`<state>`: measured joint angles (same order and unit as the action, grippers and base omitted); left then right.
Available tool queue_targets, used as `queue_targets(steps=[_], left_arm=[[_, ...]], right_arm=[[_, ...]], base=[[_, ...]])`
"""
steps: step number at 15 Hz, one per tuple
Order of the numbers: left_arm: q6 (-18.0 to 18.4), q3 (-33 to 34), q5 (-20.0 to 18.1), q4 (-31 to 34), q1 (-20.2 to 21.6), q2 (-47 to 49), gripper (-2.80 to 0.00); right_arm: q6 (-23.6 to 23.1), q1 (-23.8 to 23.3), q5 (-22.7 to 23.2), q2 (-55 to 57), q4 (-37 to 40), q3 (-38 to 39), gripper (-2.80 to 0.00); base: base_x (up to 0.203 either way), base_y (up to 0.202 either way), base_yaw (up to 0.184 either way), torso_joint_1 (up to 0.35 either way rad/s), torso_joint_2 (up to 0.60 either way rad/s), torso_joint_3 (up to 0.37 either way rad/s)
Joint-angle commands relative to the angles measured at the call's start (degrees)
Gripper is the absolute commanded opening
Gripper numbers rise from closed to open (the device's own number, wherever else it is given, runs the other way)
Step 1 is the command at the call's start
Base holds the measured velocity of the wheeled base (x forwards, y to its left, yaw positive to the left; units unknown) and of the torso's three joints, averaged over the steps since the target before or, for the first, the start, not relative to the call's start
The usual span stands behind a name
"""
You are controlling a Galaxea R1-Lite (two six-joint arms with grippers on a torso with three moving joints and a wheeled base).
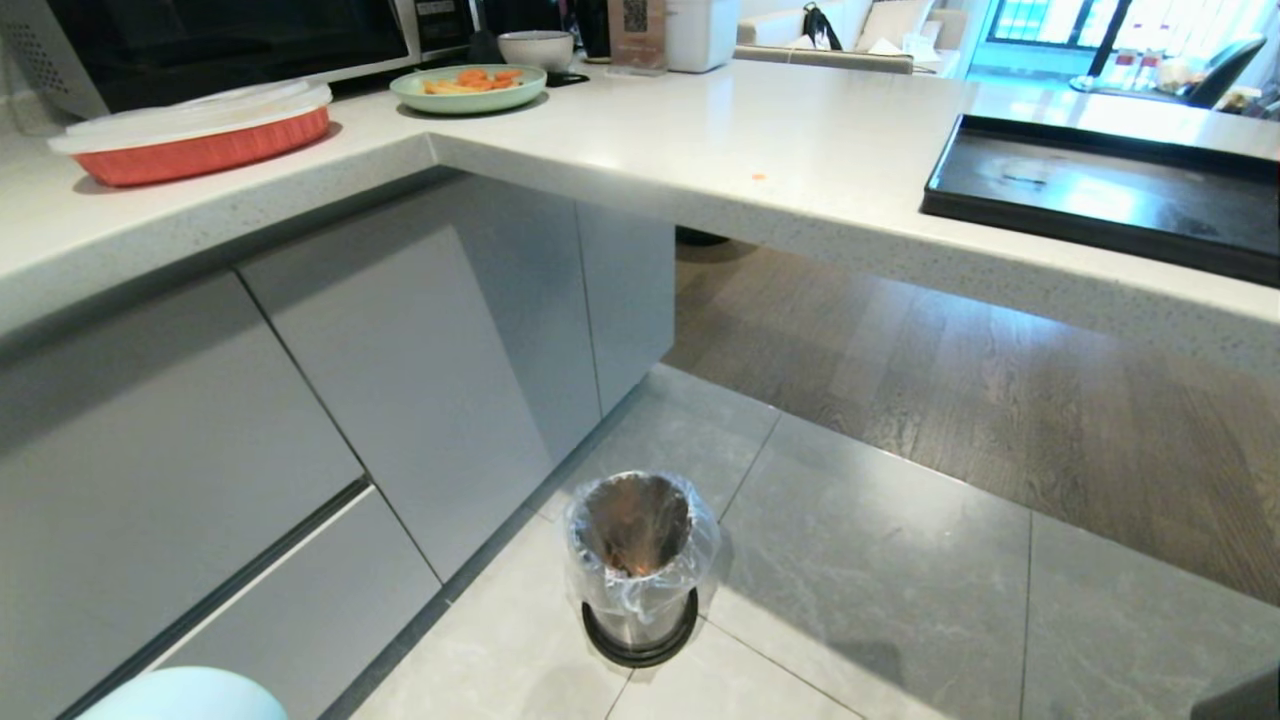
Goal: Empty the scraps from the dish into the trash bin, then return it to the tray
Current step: Put the bowl back to the table
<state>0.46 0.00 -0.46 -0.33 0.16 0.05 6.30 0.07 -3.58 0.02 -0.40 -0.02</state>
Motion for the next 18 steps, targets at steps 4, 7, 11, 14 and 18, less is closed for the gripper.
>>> queue_targets(steps=[4,7,11,14,18], left_arm=[[-0.02,0.00,0.02,-0.10,0.02,0.04,-2.80],[-0.02,0.00,0.02,-0.11,0.02,0.04,-2.80],[-0.02,0.00,0.02,-0.11,0.02,0.04,-2.80],[-0.02,0.00,-0.06,-0.11,0.02,0.04,-2.80],[-0.02,0.00,0.02,-0.11,0.02,0.04,-2.80]], right_arm=[[0.03,0.01,-0.02,-0.02,-0.04,0.02,-2.80],[0.03,0.01,-0.02,-0.02,-0.04,0.02,-2.80],[0.03,0.01,-0.02,-0.02,-0.04,0.02,-2.80],[0.03,0.01,-0.02,-0.02,-0.04,0.02,-2.80],[-0.06,0.01,-0.02,-0.02,-0.04,-0.06,-2.80]], base=[[0.000,0.000,0.000,0.000,0.00,0.000],[0.000,0.000,0.000,0.003,0.00,0.032],[0.000,0.000,0.000,0.002,0.00,0.025],[0.000,0.000,0.000,0.000,0.00,0.000],[0.000,0.000,0.000,0.000,0.00,0.000]])
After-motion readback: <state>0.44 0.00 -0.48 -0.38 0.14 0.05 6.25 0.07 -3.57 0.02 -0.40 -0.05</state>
